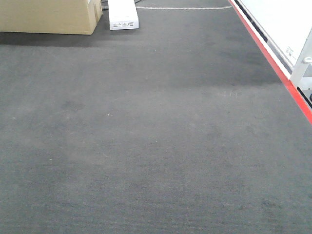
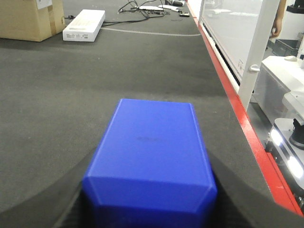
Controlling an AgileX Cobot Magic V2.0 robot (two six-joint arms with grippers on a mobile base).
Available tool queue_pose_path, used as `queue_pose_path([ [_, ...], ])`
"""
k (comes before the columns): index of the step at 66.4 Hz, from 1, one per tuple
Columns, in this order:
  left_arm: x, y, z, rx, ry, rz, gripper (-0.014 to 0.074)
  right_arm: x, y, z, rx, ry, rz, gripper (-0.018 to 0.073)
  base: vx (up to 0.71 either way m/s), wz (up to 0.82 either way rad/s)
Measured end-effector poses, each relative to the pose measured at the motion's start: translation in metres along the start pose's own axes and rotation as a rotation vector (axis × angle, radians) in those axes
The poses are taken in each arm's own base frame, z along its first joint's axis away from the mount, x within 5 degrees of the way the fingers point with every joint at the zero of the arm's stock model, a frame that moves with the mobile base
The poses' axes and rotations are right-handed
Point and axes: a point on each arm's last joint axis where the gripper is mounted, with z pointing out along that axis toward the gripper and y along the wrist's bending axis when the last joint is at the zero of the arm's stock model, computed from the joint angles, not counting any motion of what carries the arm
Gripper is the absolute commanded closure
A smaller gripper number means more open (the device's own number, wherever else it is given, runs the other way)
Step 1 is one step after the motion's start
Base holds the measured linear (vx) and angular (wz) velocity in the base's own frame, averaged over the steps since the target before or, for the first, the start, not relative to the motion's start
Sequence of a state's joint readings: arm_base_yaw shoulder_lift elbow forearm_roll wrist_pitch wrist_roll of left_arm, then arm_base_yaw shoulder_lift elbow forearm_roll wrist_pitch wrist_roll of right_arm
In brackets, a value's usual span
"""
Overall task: Pour parts from conveyor to right shelf
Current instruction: 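Hold the blue block in the right gripper and turn away from the conveyor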
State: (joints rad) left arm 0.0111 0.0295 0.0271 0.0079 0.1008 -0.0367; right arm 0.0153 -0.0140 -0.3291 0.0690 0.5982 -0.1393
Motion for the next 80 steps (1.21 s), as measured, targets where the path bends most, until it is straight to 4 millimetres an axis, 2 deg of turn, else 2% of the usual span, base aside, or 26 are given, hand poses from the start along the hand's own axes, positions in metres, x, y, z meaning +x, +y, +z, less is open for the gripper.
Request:
queue_pose_path([
  [80,0.0,0.0,0.0,0.0,0.0,0.0,0.0602,-0.0004,-0.0001,0.0,0.001,-0.004,0.0,0.0564,0.0,0.0],
])
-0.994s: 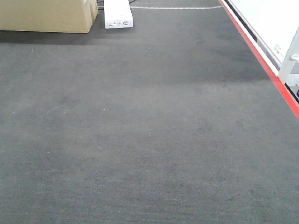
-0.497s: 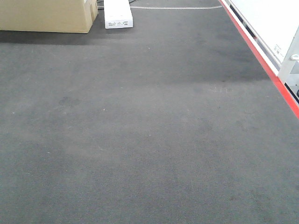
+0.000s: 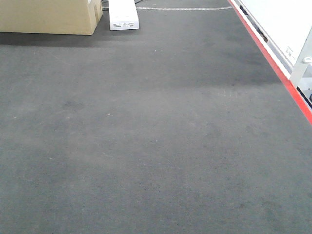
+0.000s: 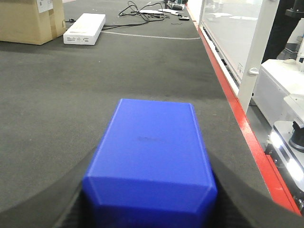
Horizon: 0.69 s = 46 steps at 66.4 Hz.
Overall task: Pour parts from conveyor to right shelf
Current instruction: 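Hold the blue block in the right gripper and turn away from the conveyor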
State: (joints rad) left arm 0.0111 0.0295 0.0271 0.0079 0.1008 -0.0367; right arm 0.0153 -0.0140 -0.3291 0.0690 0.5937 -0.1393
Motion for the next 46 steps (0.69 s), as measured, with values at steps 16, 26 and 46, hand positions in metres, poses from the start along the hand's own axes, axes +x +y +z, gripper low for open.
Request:
queue_pose_path([
  [16,0.0,0.0,0.0,0.0,0.0,0.0,0.0602,0.0,0.0,0.0,0.0,0.0,0.0,0.0564,-0.09,-0.04],
  [26,0.0,0.0,0.0,0.0,0.0,0.0,0.0602,0.0,0.0,0.0,0.0,0.0,-0.002,0.0564,-0.2,-0.09],
  [46,0.0,0.0,0.0,0.0,0.0,0.0,0.0602,0.0,0.0,0.0,0.0,0.0,-0.003,0.0564,-0.27,-0.34],
])
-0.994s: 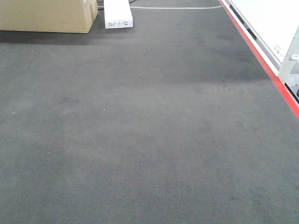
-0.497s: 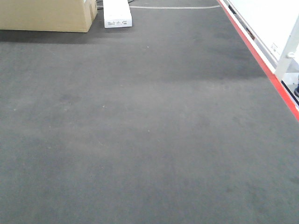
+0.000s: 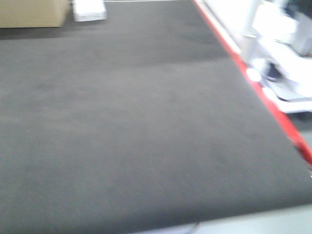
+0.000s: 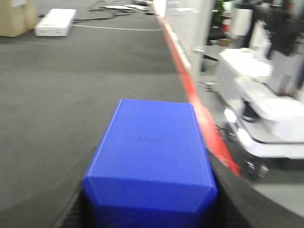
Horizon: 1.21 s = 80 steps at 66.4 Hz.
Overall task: Pour parts from conveyor to right shelf
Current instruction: 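Hold the blue block in the right gripper and turn away from the conveyor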
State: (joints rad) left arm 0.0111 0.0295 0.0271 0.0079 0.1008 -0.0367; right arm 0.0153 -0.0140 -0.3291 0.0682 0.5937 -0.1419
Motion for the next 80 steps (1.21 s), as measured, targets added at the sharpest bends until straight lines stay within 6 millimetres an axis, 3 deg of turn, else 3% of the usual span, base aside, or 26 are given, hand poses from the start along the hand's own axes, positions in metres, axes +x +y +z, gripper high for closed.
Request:
queue_pose_path([
  [80,0.0,0.0,0.0,0.0,0.0,0.0,0.0602,0.0,-0.0001,0.0,0.001,0.0,-0.002,0.0564,-0.37,-0.58],
])
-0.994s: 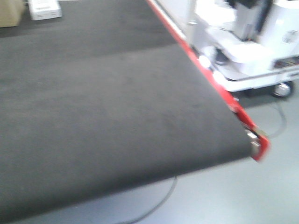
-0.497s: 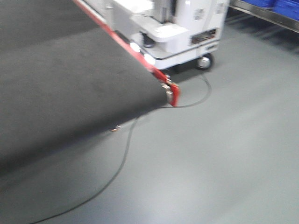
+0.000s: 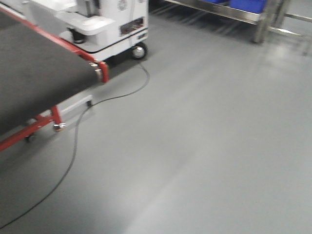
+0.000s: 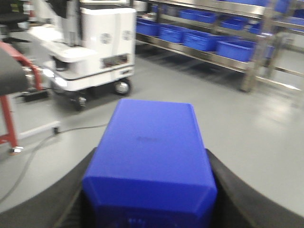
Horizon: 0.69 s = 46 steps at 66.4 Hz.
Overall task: Pour parts from conveyor to right shelf
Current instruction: 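Hold the blue block in the right gripper and turn away from the conveyor, then drive along the yellow floor line holding the block in the right gripper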
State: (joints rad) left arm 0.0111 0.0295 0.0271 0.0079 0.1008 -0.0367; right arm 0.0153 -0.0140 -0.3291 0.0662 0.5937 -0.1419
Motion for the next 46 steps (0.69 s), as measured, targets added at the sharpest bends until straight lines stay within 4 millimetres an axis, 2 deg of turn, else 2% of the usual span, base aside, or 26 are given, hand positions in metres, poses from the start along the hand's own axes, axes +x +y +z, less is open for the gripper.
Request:
queue_pose_path([
  [46,0.0001,-0.0017,0.0,0.028,0.001,0.002,0.0602,0.0,0.0,0.0,0.0,0.0,0.0,0.0564,-0.36,-0.82],
])
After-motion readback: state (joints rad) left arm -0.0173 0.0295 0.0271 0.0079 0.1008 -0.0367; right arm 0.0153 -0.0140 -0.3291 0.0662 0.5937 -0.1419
